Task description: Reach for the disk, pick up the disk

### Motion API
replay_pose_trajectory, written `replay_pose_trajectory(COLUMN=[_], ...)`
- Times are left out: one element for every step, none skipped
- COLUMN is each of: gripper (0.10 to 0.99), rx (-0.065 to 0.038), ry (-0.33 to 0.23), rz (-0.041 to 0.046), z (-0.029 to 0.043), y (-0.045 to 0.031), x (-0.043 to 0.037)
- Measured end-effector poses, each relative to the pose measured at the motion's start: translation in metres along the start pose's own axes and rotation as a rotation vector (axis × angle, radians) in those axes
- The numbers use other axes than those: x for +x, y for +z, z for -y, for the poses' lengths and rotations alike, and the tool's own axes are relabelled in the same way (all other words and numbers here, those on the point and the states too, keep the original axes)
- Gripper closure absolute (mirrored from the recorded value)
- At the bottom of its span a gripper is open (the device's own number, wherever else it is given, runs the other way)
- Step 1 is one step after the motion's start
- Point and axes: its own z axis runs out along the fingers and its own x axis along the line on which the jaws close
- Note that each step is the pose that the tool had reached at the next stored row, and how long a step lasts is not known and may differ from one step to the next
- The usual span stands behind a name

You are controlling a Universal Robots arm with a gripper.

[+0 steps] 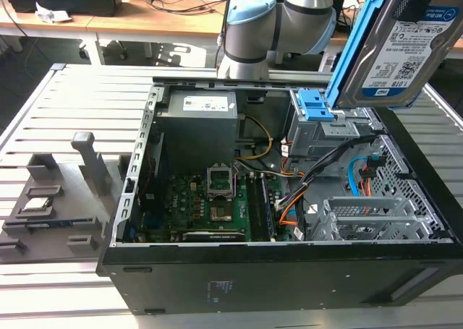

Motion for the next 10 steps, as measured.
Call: replay_pose_trajectory(gripper=[0.722, 0.722, 0.722, 0.722, 0.722, 0.722, 0.722, 0.722, 0.722, 0.722], rx=[0.0, 0.0, 0.0, 0.0, 0.0, 0.0, 0.0, 0.0, 0.0, 0.0], ry=[0.0, 0.0, 0.0, 0.0, 0.0, 0.0, 0.0, 0.0, 0.0, 0.0], rz=[-0.0001, 0.0, 0.0, 0.0, 0.0, 0.0, 0.0, -0.0001, 0.0, 0.0], z=[-0.0003, -0.0006, -0.0008, -0.001, -0.0014, -0.0016, -0.0018, -0.002, -0.0022, -0.0024], y=[-0.0001, -0.0002, -0.0003, -0.0004, -0.0006, -0.0007, -0.0008, -0.0009, -0.0009, -0.001], x=[0.0025, 0.0052, 0.0071, 0.0085, 0.012, 0.0144, 0.0162, 0.0178, 0.0194, 0.021])
